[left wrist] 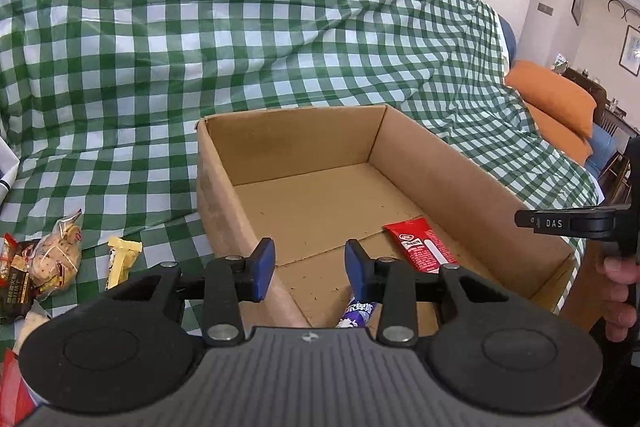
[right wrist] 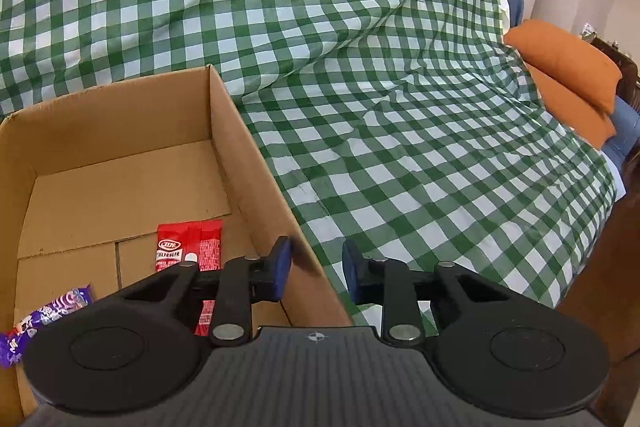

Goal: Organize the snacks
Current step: 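Open the right tool and then the left tool, dropping snacks into the box, then grasp the yellow bar with the right tool while the left tool reaches toward the snack pile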

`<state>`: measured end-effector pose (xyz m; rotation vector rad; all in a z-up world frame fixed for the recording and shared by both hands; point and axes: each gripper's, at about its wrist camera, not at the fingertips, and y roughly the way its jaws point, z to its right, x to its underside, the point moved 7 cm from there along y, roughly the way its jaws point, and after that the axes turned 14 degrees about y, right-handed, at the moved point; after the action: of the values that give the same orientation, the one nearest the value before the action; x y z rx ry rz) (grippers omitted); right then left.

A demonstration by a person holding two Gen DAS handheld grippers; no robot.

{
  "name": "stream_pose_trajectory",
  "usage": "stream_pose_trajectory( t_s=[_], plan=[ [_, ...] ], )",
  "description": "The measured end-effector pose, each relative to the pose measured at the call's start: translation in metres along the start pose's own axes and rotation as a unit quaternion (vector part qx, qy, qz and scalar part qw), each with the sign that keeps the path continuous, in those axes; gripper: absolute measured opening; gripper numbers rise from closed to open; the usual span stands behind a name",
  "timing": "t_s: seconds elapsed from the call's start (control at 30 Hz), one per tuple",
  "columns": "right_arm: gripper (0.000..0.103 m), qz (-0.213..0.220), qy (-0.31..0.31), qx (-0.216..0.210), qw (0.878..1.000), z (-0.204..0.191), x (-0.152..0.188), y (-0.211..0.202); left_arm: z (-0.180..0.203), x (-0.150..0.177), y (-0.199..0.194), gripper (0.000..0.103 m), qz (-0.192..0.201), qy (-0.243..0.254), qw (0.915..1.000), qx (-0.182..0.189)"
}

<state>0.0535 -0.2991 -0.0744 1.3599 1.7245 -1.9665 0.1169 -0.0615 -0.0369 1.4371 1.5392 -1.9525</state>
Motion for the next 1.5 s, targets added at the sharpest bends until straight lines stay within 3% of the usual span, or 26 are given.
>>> stream_pose_trajectory(
  t_s=[0.23,0.5,0.67,0.73,0.83,0.97,1.07,1.2,1.27,1.4,1.5],
  plan=[
    [0.029,0.015,0.014,-0.009,1.0,0.001,-0.005,-0.008,-0.012,0.0,-0.009,0.042,0.009,-0.012,0.9998,-0.015],
    [0.033,0.055,0.023,-0.058,0.997,-0.019,-0.01,-0.033,-0.053,0.005,-0.04,0.037,0.026,-0.058,0.9956,-0.07],
    [0.054,0.058,0.043,-0.1,0.992,-0.037,-0.007,-0.042,-0.103,0.015,-0.068,0.036,0.015,-0.118,0.9882,-0.096],
    [0.054,0.05,0.046,-0.118,0.991,-0.047,-0.005,-0.044,-0.136,0.02,-0.082,0.036,0.016,-0.162,0.9785,-0.127],
    [0.054,0.044,0.039,-0.144,0.988,-0.062,-0.002,-0.05,-0.187,0.036,-0.098,0.036,0.009,-0.244,0.9542,-0.173],
    [0.054,0.036,0.028,-0.186,0.982,-0.082,0.001,-0.056,-0.247,0.068,-0.112,0.036,0.008,-0.37,0.9063,-0.204],
    [0.054,0.026,0.021,-0.213,0.977,-0.097,0.005,-0.059,-0.27,0.097,-0.107,0.036,-0.007,-0.43,0.877,-0.214],
    [0.054,0.02,0.001,-0.255,0.967,-0.119,0.011,-0.067,-0.276,0.116,-0.089,0.036,-0.042,-0.464,0.86,-0.209],
    [0.054,0.021,-0.017,-0.276,0.961,-0.132,0.015,-0.074,-0.28,0.116,-0.084,0.042,-0.051,-0.456,0.8593,-0.226],
    [0.054,0.025,-0.054,-0.315,0.947,-0.155,0.02,-0.085,-0.291,0.132,-0.073,0.045,-0.083,-0.469,0.8374,-0.268],
    [0.054,0.028,-0.079,-0.347,0.934,-0.171,0.025,-0.097,-0.296,0.134,-0.06,0.045,-0.095,-0.471,0.8342,-0.27]
  ],
)
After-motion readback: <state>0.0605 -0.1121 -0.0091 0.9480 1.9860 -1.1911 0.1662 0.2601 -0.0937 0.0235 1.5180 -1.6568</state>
